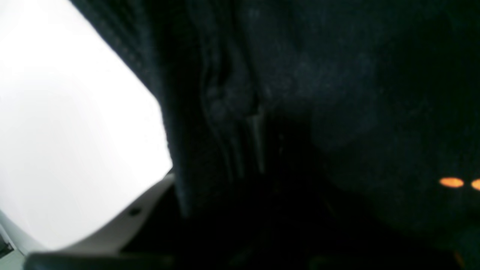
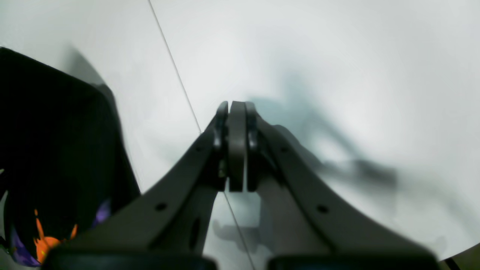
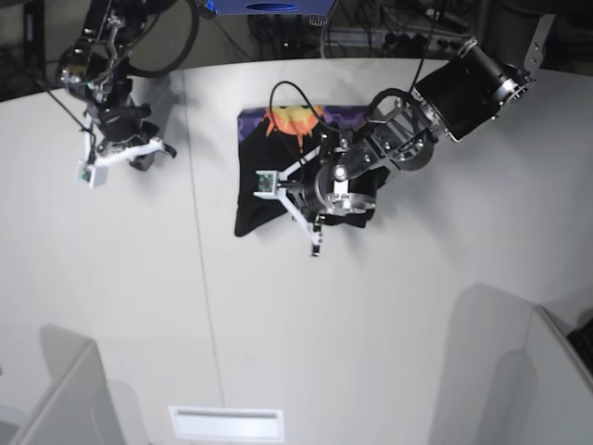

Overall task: Fold the T-shirt properly
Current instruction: 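Grasp the folded shirt with the left gripper and rotate it square on the table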

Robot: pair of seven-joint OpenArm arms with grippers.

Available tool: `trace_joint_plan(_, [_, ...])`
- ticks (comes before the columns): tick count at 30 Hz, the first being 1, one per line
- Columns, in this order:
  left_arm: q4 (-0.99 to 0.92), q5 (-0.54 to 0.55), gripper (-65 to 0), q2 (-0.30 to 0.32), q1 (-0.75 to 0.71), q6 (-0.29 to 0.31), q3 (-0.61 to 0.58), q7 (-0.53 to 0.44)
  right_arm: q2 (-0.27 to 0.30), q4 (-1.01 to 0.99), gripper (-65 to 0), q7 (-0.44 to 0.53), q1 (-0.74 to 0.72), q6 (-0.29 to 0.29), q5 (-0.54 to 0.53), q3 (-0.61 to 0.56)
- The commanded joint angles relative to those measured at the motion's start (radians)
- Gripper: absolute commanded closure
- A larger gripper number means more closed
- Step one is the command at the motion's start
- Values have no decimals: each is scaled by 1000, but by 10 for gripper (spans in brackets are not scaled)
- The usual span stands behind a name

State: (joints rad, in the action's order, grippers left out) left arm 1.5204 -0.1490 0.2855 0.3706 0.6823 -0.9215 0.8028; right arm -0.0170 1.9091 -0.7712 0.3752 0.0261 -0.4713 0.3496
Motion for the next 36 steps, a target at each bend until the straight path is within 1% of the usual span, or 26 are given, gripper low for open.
trace_joint_plan(1, [4, 19, 0, 1, 5, 16, -1, -4, 4, 14, 0, 15, 3, 1, -7, 3])
trace_joint_plan(14, [2, 19, 0, -1, 6, 16, -3, -7, 4, 14, 0, 15, 3, 1, -7, -5])
trace_joint_plan(20, [-37, 19, 0, -4, 12, 16, -3, -7, 2, 14, 0, 15, 2, 1, -8, -7])
trace_joint_plan(23, [-37, 19, 0, -13, 23, 16, -3, -4, -22, 14, 0, 15, 0, 1, -8, -4])
trace_joint_plan(25, [-37, 19, -12, -15, 26, 16, -1, -4, -24, 14, 0, 15, 0, 1, -7, -7])
trace_joint_plan(28, [-33, 13, -219, -16, 37, 16, 0, -6, -24, 14, 0, 15, -5, 1, -7, -7])
trace_joint_plan(30, [-37, 21, -339, -18, 49, 16, -1, -3, -24, 14, 0, 15, -5, 1, -7, -7])
trace_joint_plan(31, [-37, 21, -388, -19, 52, 16, 2, -3, -24, 14, 0, 15, -5, 1, -7, -7])
trace_joint_plan(32, [-37, 21, -431, -27, 55, 16, 5, -3, -24, 14, 0, 15, -3, 1, -7, -7])
trace_joint_plan(34, [-36, 21, -497, -29, 69, 16, 6, -3, -24, 14, 0, 15, -3, 1, -7, -7])
trace_joint_plan(36, [-31, 21, -536, -29, 80, 16, 6, -1, -24, 14, 0, 15, -3, 1, -7, -7])
